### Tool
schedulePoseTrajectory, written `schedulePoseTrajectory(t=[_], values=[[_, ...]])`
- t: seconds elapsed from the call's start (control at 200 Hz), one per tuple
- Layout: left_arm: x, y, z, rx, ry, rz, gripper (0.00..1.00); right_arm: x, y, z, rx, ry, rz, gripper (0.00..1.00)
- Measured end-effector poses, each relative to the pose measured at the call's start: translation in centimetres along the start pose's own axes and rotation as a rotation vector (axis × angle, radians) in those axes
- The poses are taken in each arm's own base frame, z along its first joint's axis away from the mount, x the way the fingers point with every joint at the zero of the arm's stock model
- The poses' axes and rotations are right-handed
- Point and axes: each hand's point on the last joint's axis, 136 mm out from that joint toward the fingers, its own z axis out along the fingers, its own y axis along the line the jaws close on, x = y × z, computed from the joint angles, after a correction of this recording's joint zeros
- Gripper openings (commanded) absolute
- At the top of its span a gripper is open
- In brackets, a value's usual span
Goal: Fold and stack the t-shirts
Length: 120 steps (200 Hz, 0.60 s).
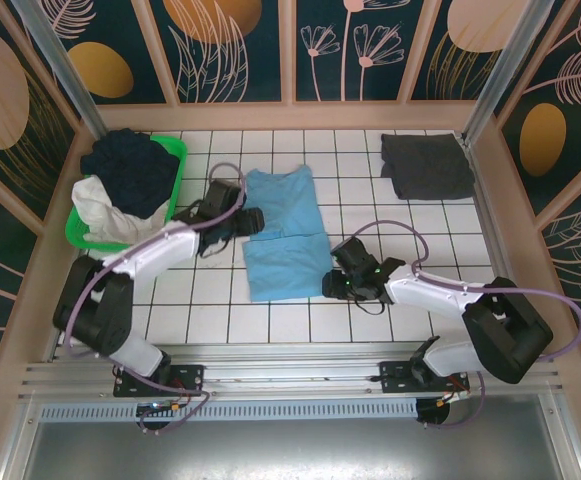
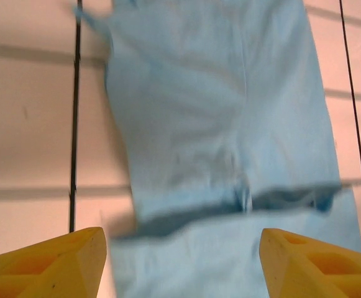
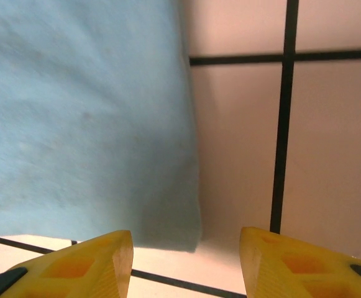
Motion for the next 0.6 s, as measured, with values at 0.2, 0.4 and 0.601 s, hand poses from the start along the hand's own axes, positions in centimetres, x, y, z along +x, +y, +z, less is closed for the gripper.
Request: schedulePoseTrajectory(t=[0.2, 0.4, 0.601], values=[[11.8, 1.9, -0.3, -0.04, 0.183, -0.005, 0.64, 0.4, 0.1, 0.6, -0.008, 0.026, 0.01, 0.48], [15.3, 0.7, -0.5, -0.006, 0.225, -0.038, 0.6, 0.4, 0.1, 1.0, 0.0, 0.042, 0.017, 0.46], [15.3, -1.6, -0.5, 0.075, 0.208, -0.069, 0.56, 0.3, 0.1, 1.2, 0.019, 0.061, 0.02, 0.44]])
